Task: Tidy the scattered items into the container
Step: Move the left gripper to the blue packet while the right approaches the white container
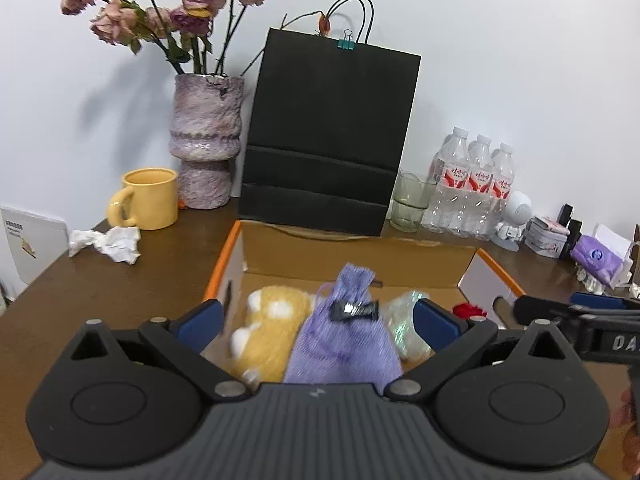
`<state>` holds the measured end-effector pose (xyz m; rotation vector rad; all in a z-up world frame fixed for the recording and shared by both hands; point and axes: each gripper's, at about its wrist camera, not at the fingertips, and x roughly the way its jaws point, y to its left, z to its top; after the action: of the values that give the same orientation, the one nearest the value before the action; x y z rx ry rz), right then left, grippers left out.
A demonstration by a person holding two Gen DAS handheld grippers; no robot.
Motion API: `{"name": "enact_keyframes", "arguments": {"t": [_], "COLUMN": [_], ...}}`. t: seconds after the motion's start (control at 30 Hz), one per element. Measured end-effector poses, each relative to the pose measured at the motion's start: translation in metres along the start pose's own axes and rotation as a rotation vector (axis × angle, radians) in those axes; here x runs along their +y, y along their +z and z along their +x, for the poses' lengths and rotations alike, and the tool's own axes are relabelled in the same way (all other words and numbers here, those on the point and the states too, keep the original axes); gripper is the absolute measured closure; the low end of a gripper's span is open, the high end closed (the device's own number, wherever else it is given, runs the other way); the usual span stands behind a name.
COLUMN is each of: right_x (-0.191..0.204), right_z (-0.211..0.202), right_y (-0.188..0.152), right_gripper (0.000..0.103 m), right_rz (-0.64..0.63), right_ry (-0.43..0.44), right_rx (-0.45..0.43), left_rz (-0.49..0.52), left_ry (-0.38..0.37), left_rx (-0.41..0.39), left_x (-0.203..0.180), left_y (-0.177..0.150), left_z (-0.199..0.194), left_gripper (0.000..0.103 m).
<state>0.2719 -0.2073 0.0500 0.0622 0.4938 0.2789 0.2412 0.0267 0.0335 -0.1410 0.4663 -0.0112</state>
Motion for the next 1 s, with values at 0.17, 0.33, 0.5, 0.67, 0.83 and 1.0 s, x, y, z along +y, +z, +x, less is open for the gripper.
{"name": "enact_keyframes", "arguments": {"t": [0.17, 0.33, 0.5, 0.67, 0.83, 1.0], "right_x": [-0.001, 0.012, 0.027, 0.039, 0.054, 0.078], "right_z": [-0.022, -0.037, -0.043, -0.049, -0.046, -0.040], "right_y": [-0.018, -0.044, -0.073, -0.094, -0.100, -0.102], "right_gripper": [0.000, 0.000, 0.000, 0.000, 0.000, 0.000], "right_rz": [0.012, -0.011, -0.036, -0.034, -0.026, -0.008], "right_ry": [-0.008, -0.009, -0.019, -0.023, -0.056, -0.140], "right_rx": [0.027, 0.051, 0.084, 0.109, 0.124, 0.117], "left_rz": [0.014, 0.043, 0.054, 0.069, 0.077, 0.132], "left_ry": [-0.007, -0.029, -0.063, -0.090, -0.105, -0.152], "left_rx": [0.017, 0.051, 0.096, 0.140, 0.150, 0.157], "left_x": [0.011, 0.020, 0.028, 0.029, 0.036, 0.051], "left_y": [-0.015, -0.030, -0.047, -0.061, -0.066, -0.062], "left_z": [-0.024, -0.034, -0.038, -0.036, -0.037, -0.033], "left_gripper": [0.000, 0.000, 0.000, 0.000, 0.000, 0.000]}}
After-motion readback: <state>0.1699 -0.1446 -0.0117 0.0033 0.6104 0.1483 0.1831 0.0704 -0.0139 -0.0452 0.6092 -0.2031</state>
